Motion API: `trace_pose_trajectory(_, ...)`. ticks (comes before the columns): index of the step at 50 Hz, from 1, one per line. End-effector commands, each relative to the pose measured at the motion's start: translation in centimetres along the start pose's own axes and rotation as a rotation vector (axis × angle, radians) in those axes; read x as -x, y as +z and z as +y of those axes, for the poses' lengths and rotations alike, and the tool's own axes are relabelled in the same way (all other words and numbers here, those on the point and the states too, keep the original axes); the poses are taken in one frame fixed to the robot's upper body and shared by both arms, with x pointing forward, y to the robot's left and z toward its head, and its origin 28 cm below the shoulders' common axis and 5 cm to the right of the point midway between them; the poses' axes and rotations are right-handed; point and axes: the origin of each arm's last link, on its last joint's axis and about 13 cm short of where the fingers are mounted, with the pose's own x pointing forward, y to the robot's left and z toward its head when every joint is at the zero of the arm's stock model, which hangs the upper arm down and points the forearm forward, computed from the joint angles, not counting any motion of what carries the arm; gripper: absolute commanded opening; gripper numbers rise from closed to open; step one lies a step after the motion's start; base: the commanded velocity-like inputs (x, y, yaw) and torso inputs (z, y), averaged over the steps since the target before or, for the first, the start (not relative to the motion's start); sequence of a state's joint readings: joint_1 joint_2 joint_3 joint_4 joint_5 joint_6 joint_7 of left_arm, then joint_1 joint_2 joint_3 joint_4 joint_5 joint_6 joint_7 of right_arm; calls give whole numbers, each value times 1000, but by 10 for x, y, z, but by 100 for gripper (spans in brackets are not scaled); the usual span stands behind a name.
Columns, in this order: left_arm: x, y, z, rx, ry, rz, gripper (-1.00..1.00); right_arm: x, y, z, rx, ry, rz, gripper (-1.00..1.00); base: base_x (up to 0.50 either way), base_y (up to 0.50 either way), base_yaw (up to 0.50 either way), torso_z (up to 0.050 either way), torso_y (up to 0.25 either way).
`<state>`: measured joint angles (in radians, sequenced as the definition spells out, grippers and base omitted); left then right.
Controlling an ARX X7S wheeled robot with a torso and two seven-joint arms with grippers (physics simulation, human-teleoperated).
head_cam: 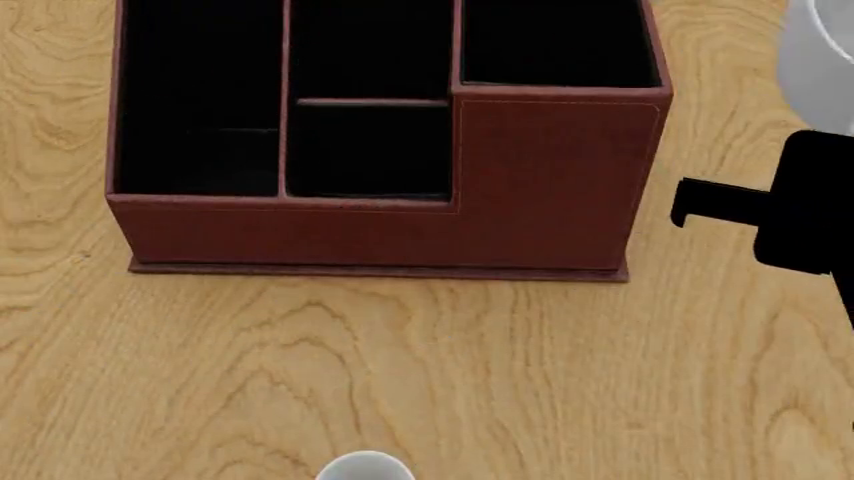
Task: Pick up the white mug and place it to the right of the caddy.
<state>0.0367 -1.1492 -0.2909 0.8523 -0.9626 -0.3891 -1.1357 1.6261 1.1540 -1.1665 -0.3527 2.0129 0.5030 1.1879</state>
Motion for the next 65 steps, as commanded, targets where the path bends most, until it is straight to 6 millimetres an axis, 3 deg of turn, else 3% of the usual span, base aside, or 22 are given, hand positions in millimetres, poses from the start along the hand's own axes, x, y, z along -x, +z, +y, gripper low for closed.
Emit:
trace_pose_trajectory(1,0,-3,-1,-3,-2,8,100,-16,-1,3,11,0,2,-100,0,0,0,0,0)
trace_pose_trajectory(65,1,-12,-6,-22,-11,35,100,-84,-43,11,13,-37,170,-100,0,0,0,0,1)
